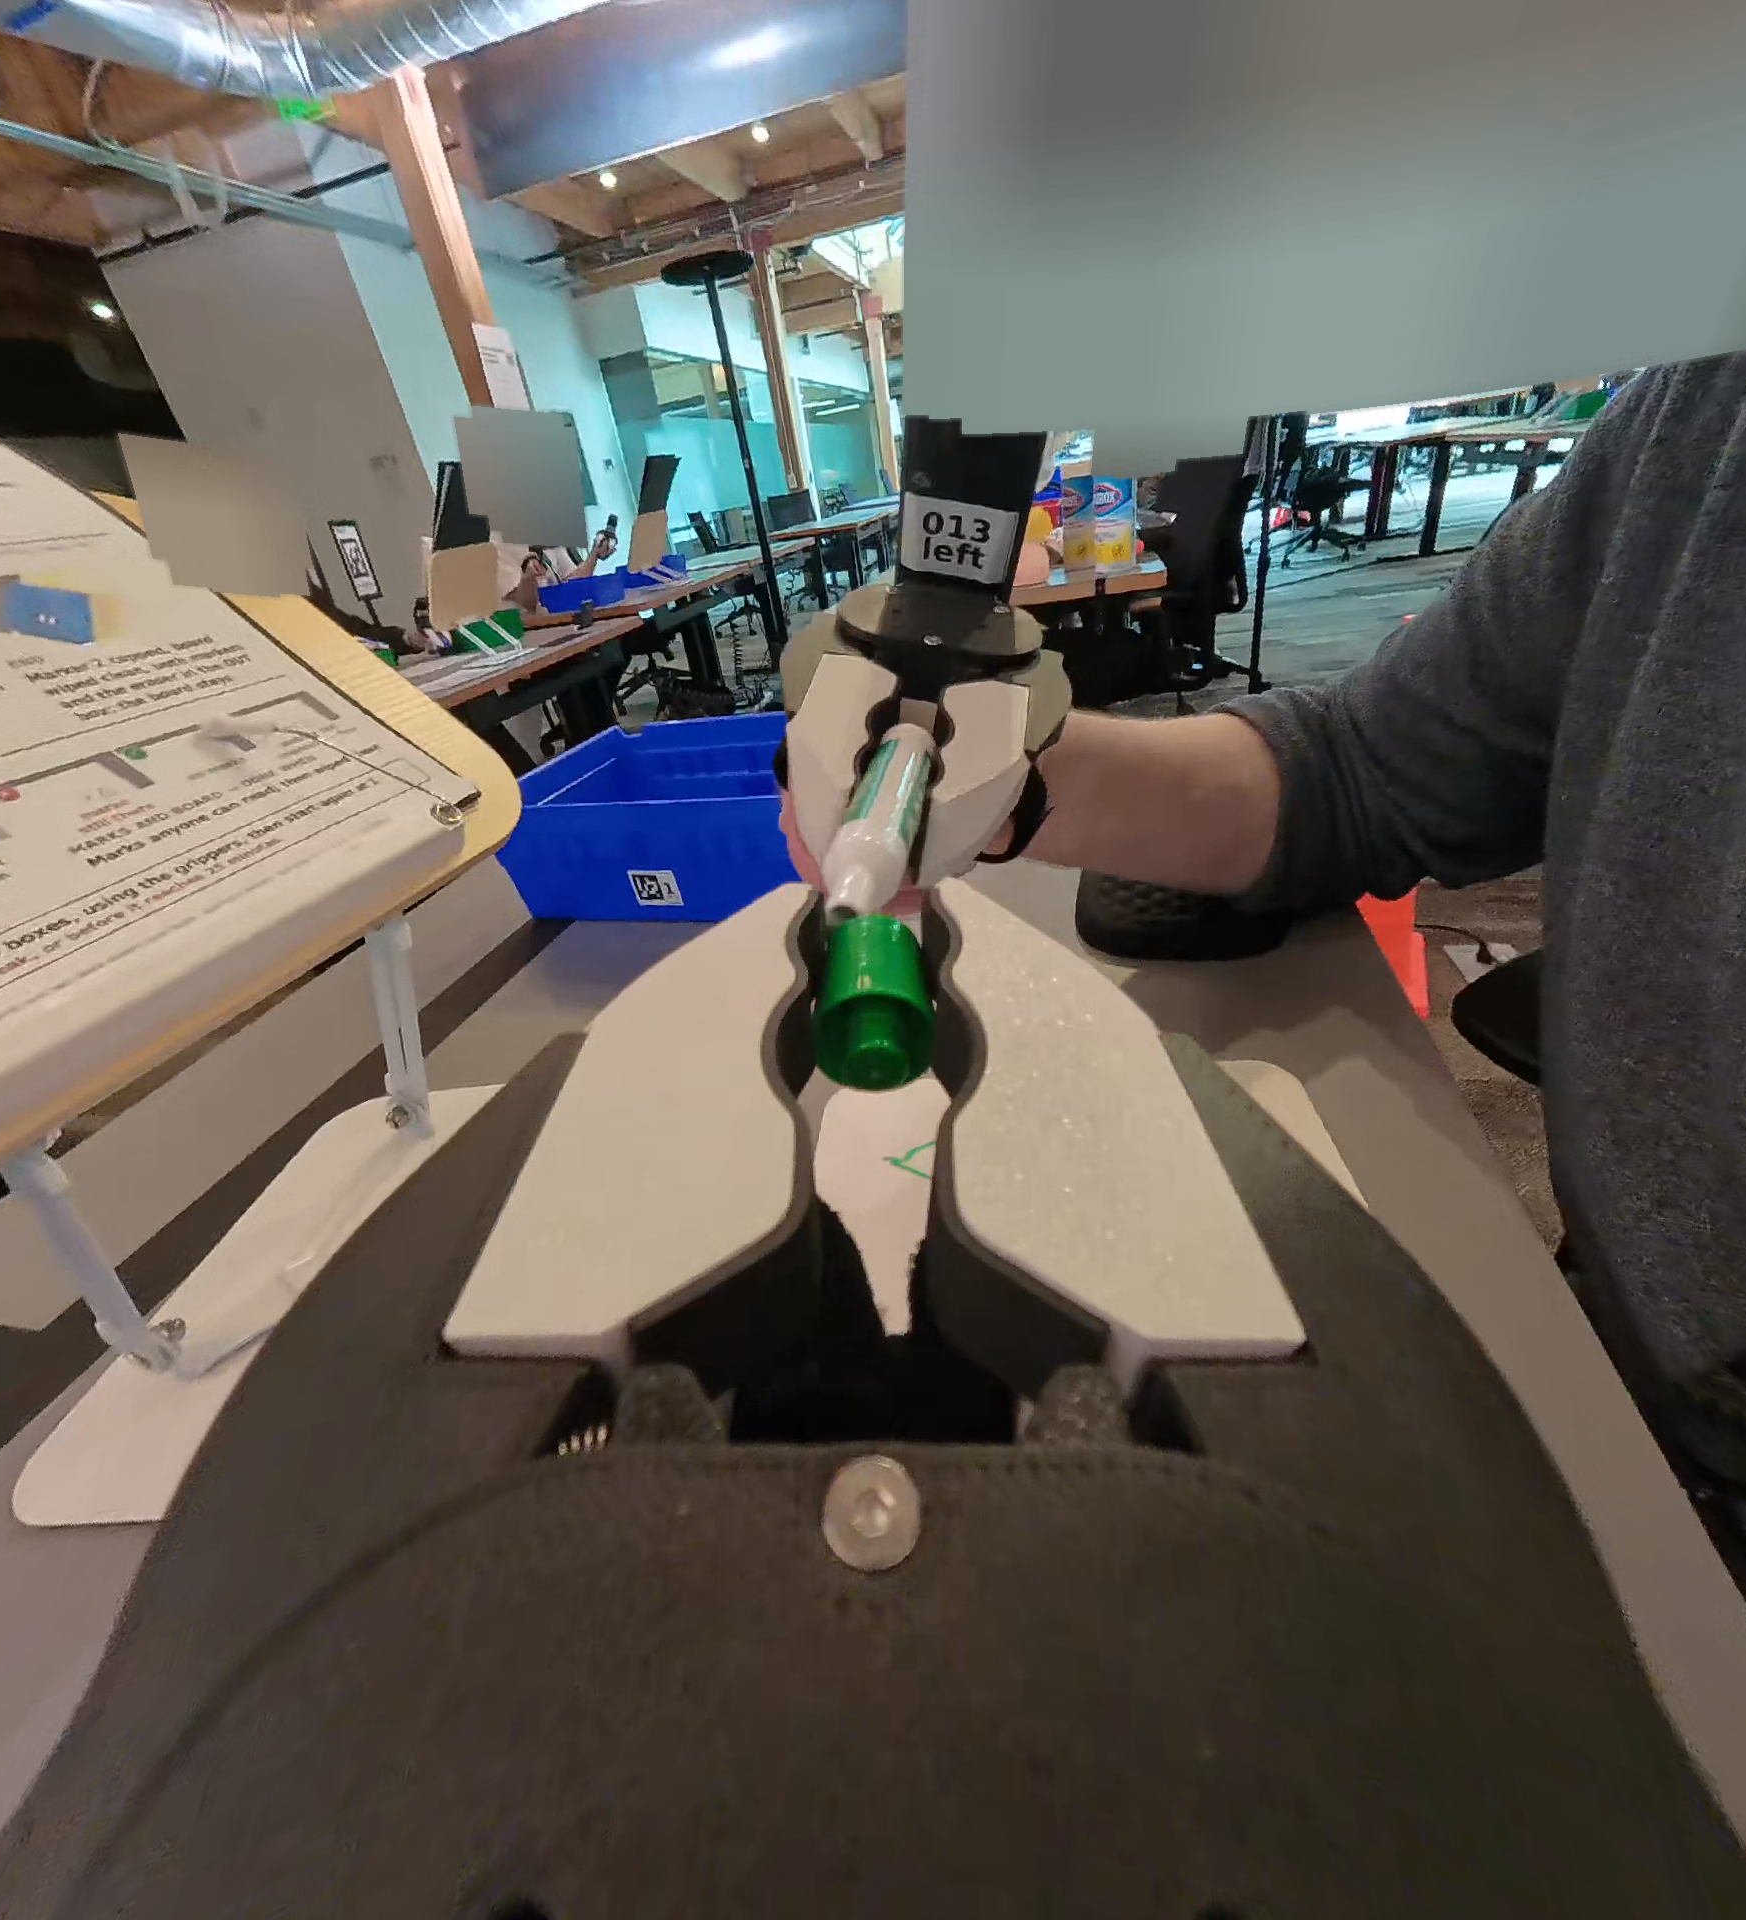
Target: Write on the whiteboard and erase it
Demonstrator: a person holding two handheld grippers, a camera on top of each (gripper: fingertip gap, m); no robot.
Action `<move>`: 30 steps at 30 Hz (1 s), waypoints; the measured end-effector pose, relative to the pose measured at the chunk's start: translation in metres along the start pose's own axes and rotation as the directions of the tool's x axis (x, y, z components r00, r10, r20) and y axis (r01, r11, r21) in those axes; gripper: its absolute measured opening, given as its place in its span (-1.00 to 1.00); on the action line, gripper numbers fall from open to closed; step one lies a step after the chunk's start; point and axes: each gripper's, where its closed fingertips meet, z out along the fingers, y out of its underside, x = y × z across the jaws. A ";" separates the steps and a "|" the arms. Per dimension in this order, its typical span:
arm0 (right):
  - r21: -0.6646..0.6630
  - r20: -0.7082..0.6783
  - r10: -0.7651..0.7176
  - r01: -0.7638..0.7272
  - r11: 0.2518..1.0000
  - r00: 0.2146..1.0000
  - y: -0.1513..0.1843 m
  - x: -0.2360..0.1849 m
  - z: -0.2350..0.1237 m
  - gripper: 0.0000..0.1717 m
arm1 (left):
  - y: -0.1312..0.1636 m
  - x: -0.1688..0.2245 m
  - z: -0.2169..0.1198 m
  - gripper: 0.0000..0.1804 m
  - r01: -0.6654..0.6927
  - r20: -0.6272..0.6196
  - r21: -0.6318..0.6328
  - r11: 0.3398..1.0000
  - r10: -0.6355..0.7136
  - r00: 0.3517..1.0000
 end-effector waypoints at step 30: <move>0.024 0.096 0.023 -0.026 0.999 0.995 0.014 -0.021 0.012 -0.78 | 0.027 0.018 0.021 -0.80 -0.026 -0.055 -0.160 0.987 0.018 0.998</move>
